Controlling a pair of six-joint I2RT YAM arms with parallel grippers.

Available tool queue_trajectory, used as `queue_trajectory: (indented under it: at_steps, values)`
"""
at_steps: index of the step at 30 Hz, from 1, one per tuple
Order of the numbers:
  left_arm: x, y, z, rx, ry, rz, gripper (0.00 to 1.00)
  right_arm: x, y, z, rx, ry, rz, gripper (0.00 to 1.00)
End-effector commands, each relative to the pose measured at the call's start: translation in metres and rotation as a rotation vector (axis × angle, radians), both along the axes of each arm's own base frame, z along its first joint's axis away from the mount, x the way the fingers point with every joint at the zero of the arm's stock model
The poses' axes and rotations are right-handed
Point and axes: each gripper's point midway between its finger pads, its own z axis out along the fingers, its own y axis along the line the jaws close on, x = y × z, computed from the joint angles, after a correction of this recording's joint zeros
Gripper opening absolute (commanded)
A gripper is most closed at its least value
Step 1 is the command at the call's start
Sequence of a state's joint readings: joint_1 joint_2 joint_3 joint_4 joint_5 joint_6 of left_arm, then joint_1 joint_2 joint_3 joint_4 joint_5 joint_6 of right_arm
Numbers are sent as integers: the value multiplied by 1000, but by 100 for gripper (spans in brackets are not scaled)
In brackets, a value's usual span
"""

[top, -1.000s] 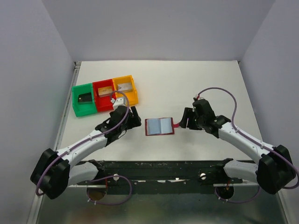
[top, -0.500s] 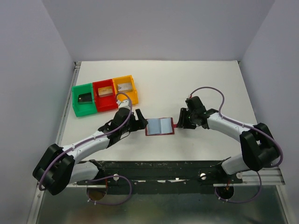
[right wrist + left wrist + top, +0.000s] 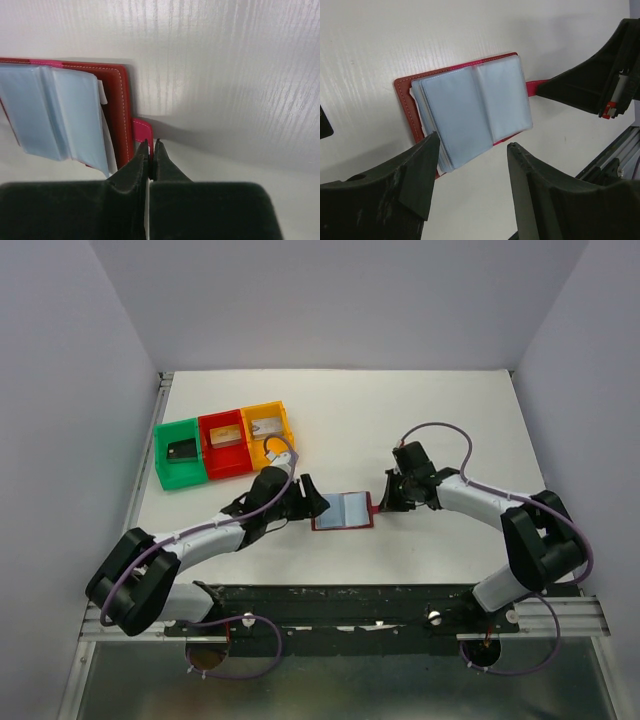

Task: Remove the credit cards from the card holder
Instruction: Remove the credit card from the card holder.

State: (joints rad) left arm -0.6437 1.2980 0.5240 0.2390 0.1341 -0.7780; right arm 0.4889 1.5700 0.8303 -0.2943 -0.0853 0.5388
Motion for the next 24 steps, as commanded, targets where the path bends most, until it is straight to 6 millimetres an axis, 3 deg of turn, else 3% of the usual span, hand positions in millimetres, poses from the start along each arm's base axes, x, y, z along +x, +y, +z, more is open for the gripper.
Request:
queue_trajectory:
  at_steps: [1,9,24]
  values:
    - [2,-13,6,-19,3,-40,67,-5,4,21,66,-40,24,0]
    - [7,-11,-1,14,12,-18,68,-15,12,46,144,-104,101,0]
    - [8,-19,-20,28,68,-40,70,-17,22,50,199,-110,144,0]
